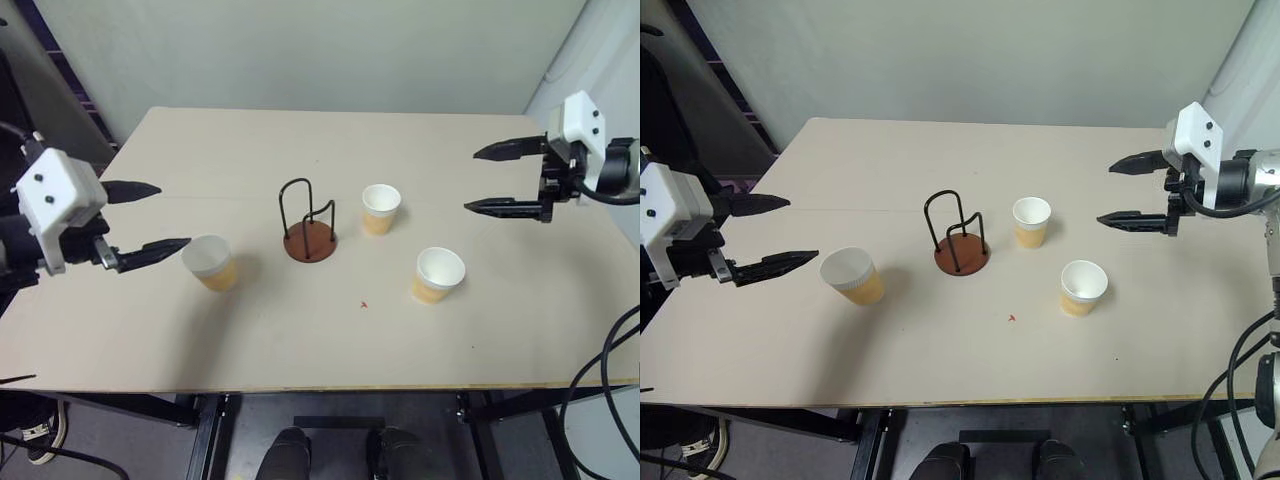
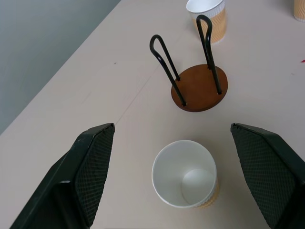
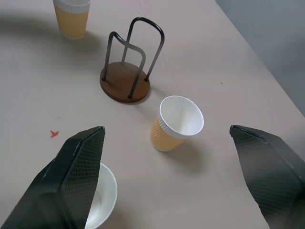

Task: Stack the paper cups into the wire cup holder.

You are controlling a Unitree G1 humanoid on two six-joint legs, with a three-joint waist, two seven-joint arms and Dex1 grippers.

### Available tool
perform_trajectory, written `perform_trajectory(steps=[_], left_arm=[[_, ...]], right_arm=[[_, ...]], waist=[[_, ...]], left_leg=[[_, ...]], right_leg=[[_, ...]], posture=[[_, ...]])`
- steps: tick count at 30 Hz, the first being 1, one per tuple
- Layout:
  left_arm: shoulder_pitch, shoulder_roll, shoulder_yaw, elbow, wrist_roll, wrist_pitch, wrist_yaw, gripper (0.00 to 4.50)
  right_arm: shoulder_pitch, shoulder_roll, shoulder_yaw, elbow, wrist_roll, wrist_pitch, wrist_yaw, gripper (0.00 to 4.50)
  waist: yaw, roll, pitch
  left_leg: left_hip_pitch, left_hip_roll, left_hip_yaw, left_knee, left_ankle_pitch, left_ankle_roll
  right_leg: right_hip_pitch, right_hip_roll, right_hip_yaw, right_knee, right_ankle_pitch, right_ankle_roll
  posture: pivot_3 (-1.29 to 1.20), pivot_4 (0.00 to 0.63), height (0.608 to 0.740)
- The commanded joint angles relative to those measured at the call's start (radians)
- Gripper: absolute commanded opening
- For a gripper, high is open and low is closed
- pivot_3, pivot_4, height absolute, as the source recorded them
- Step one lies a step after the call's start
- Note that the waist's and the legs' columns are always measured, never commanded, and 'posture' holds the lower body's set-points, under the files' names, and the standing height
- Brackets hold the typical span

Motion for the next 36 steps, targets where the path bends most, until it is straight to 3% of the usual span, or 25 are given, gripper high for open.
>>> perform_trajectory(steps=[1,6,11,14,20,26,36], left_arm=[[-0.028,0.012,0.009,0.004,-0.013,-0.006,-0.004,4.17],[-0.077,-0.001,-0.023,0.006,-0.033,-0.007,0.005,4.17],[-0.261,-0.056,-0.144,0.027,-0.087,0.007,0.014,4.17],[-0.354,-0.109,-0.254,0.066,-0.048,-0.022,0.013,4.17],[-0.557,-0.303,-0.546,0.263,0.185,-0.109,0.079,4.17],[-0.646,-0.455,-0.649,0.419,0.273,-0.154,0.092,4.17],[-0.655,-0.595,-0.733,0.587,0.408,-0.242,0.134,4.17]], right_arm=[[-0.004,-0.023,-0.036,-0.040,0.010,0.010,-0.013,4.37],[0.000,-0.026,-0.042,-0.053,0.014,0.020,-0.022,4.37],[0.003,-0.040,-0.058,-0.077,0.025,0.037,-0.032,4.37],[0.032,-0.065,-0.089,-0.127,0.045,0.067,-0.041,4.37],[0.149,-0.121,-0.184,-0.276,0.096,0.159,-0.096,4.37],[0.262,-0.152,-0.259,-0.409,0.163,0.250,-0.138,4.37],[0.339,-0.157,-0.300,-0.530,0.237,0.327,-0.216,4.37]], waist=[[0.000,0.000,0.000],[0.000,0.000,0.000],[0.008,0.000,0.000],[0.014,0.001,0.000],[0.023,0.000,0.000],[0.021,-0.001,0.001],[0.020,-0.001,0.001]], left_leg=[[0.000,0.000,0.000,0.000,0.000,0.000],[0.000,0.000,0.000,0.000,0.000,0.000],[0.000,0.000,0.000,0.001,0.000,0.000],[0.000,-0.001,0.000,0.001,0.000,0.000],[0.000,-0.001,0.000,0.002,0.001,0.000],[-0.001,-0.002,0.007,0.004,0.001,0.000],[-0.003,-0.007,0.017,0.020,0.000,0.002]], right_leg=[[0.000,0.000,0.000,0.000,0.000,0.000],[0.000,0.000,0.000,0.000,0.000,0.000],[0.000,0.000,0.000,0.000,0.000,0.000],[0.001,-0.001,0.001,0.000,0.002,0.003],[0.002,-0.001,0.001,-0.001,0.005,0.007],[0.002,0.000,0.007,-0.003,0.007,0.015],[0.005,0.004,0.022,-0.004,0.005,0.031]], posture=[[0.00,0.150,0.740],[0.00,0.150,0.740],[0.00,0.150,0.740],[0.00,0.150,0.740],[0.00,0.150,0.740],[0.00,0.150,0.740],[0.00,0.150,0.740]])
